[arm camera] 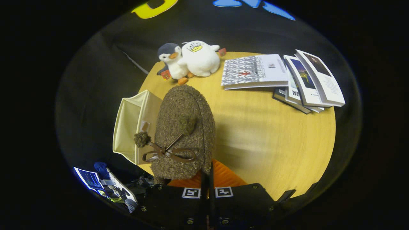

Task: Open the storage box then place both shoes into the box .Put the left shoe in first, then the right shoe, with the right side of both shoes facing outward in a uniform manner.

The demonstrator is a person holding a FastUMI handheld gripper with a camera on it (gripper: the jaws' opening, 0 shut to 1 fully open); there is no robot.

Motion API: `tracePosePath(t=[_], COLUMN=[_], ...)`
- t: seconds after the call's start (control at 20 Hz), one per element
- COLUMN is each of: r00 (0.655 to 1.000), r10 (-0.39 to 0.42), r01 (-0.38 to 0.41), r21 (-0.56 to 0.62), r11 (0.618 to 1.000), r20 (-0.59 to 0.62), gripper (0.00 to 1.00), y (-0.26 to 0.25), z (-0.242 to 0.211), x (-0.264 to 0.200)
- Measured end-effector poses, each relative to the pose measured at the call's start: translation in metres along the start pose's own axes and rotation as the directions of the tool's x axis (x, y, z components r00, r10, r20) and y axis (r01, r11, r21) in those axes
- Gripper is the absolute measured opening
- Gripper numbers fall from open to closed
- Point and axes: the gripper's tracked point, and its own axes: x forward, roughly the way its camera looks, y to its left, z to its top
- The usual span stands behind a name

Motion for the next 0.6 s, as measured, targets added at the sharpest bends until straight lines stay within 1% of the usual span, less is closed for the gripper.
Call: tracePosePath(t=[0.25, 0.45, 0.6], r00=[0.997, 0.995, 0.994], r10=[0.071, 0.093, 0.095], r01=[-0.072, -0.096, -0.108], r21=[-0.119, -0.212, -0.25], r11=[0.99, 0.972, 0.962], r20=[-0.006, -0.026, -0.061], gripper=[0.03, 0.02, 0.02], y=[0.08, 0.141, 0.182], z=[0.036, 0.058, 0.064], x=[0.011, 0.029, 0.052])
